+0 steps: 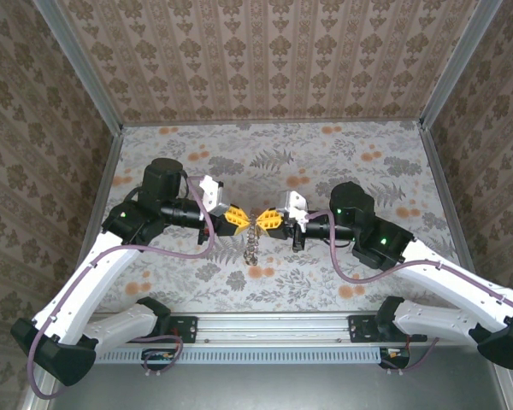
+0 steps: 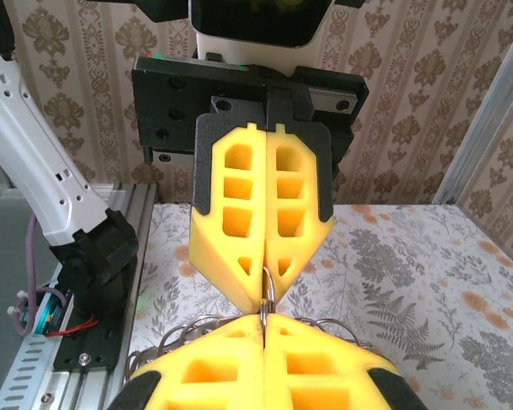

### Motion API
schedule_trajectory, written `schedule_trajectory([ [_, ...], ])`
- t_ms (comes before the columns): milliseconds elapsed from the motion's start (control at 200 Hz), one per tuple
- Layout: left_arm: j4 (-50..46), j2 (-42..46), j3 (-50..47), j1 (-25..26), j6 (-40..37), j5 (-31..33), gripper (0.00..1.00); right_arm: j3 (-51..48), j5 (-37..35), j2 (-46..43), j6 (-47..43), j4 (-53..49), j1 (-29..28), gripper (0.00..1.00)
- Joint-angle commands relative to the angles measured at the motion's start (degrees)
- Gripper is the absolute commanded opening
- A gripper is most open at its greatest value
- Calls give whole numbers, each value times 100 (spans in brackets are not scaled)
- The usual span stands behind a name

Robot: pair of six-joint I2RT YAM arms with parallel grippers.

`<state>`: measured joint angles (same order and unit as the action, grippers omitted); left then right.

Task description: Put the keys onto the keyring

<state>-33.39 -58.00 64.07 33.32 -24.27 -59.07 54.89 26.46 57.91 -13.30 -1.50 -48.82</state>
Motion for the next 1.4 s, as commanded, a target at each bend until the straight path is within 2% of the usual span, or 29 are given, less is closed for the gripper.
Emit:
schedule_trajectory([
  [0, 170, 153, -70, -19, -68, -88, 0, 70, -106, -30, 89, 153, -29, 0],
  [1025, 157, 157, -69, -19, -96, -72, 0, 28, -132, -51, 162, 283, 17, 0],
  [1395, 150, 184, -66, -19, -86, -52, 0, 29, 76, 27, 240, 304, 32, 0],
])
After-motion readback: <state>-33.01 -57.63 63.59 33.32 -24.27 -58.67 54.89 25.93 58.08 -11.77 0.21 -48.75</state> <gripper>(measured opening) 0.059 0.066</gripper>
